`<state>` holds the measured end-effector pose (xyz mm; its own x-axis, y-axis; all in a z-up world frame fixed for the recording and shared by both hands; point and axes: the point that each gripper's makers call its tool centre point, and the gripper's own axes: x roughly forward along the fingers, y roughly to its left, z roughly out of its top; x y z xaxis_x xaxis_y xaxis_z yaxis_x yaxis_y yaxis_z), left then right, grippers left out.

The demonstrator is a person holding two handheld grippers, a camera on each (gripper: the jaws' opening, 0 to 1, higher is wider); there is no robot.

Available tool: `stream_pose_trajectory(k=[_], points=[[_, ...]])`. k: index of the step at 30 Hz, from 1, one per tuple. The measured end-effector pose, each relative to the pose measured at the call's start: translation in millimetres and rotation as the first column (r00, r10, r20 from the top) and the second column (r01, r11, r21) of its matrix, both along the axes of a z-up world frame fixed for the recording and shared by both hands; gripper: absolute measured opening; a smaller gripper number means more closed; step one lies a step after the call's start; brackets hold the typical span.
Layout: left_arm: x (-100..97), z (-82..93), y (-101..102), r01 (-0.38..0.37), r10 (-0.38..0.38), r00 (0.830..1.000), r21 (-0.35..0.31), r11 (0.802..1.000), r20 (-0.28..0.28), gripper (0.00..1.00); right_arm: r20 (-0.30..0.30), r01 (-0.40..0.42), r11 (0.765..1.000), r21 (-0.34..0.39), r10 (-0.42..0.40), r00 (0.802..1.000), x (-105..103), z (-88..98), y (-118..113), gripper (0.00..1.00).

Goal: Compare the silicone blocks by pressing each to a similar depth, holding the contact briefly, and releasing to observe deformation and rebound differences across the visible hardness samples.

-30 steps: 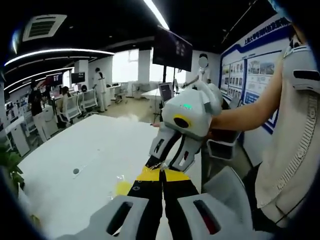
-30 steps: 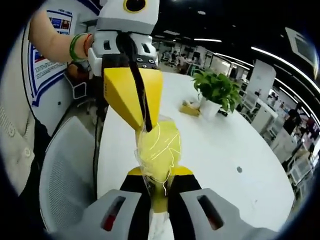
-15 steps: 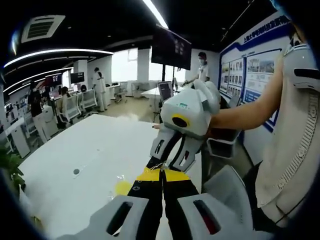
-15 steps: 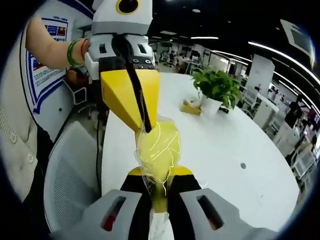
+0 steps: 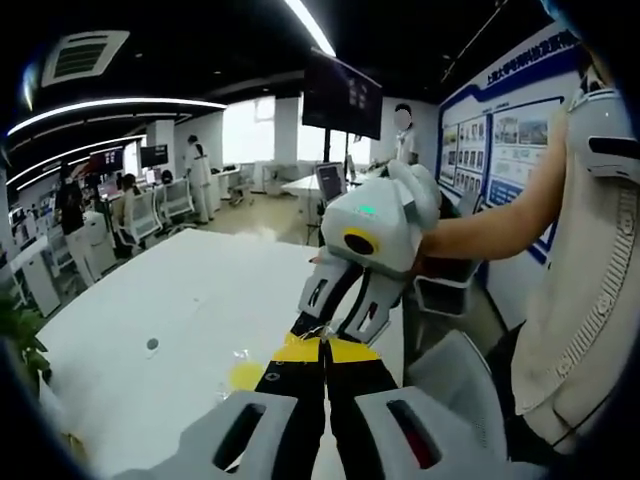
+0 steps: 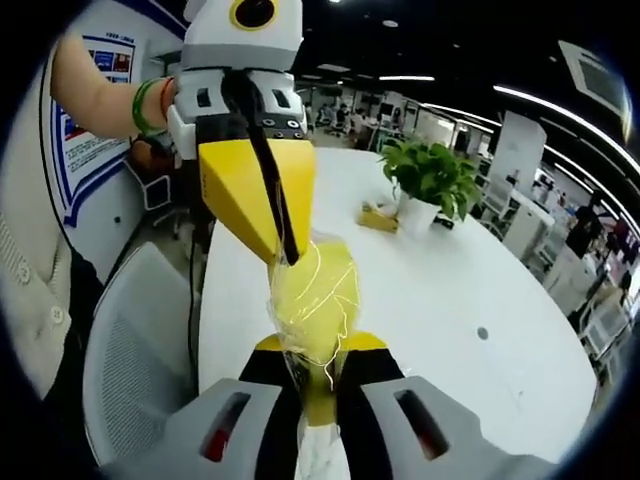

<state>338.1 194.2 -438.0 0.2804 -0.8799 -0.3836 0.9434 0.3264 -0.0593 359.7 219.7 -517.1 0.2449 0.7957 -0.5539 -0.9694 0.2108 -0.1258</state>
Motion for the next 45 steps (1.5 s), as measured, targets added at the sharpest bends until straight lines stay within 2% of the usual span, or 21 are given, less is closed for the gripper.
stream_pose_trajectory(k=[1, 6, 8, 15, 18, 21, 27, 45], points=[[0.2, 0.0, 0.0, -0.001, 0.001, 1.000, 0.002, 1.000, 0.001, 0.00, 0.032, 0.001, 1.000, 0.001, -0.001, 0.999, 3.0, 1.1, 0.3, 0.06], [-1.9, -0.7, 1.1, 0.012, -0.012, 1.000, -0.002, 1.000, -0.025, 0.00, 0.004, -0.013, 1.000, 0.017, 0.013, 1.000, -1.3, -0.6, 1.6, 0.08], [-1.3, -1.4, 2.1, 0.000, 0.000, 0.999, -0.012, 1.000, -0.052, 0.00, -0.011, -0.015, 1.000, 0.022, 0.015, 1.000, -3.2, -1.2, 2.6, 0.08], [-1.3, -2.9, 3.4, -0.007, 0.007, 0.999, -0.007, 1.000, -0.046, 0.00, -0.022, -0.031, 0.999, 0.016, 0.031, 0.999, -4.8, -3.3, 3.6, 0.10], [-0.5, -3.1, 3.8, -0.020, 0.020, 0.997, -0.008, 1.000, -0.068, 0.00, -0.029, -0.035, 0.999, 0.014, 0.035, 0.999, -5.3, -3.9, 4.0, 0.11], [-1.5, -4.1, 3.2, -0.015, 0.015, 0.998, 0.001, 1.000, -0.064, 0.00, -0.035, -0.039, 0.999, 0.009, 0.040, 0.999, -6.2, -5.1, 3.8, 0.11], [0.0, -3.7, 0.5, -0.019, 0.018, 0.998, -0.003, 1.000, -0.063, 0.00, -0.022, -0.041, 0.999, 0.000, 0.041, 0.999, -5.1, -4.8, 0.2, 0.13], [0.1, -10.3, 0.7, -0.037, 0.039, 0.995, 0.020, 0.999, -0.096, 0.00, -0.091, -0.050, 0.999, -0.020, 0.048, 0.995, -13.3, -15.7, 1.0, 0.26]])
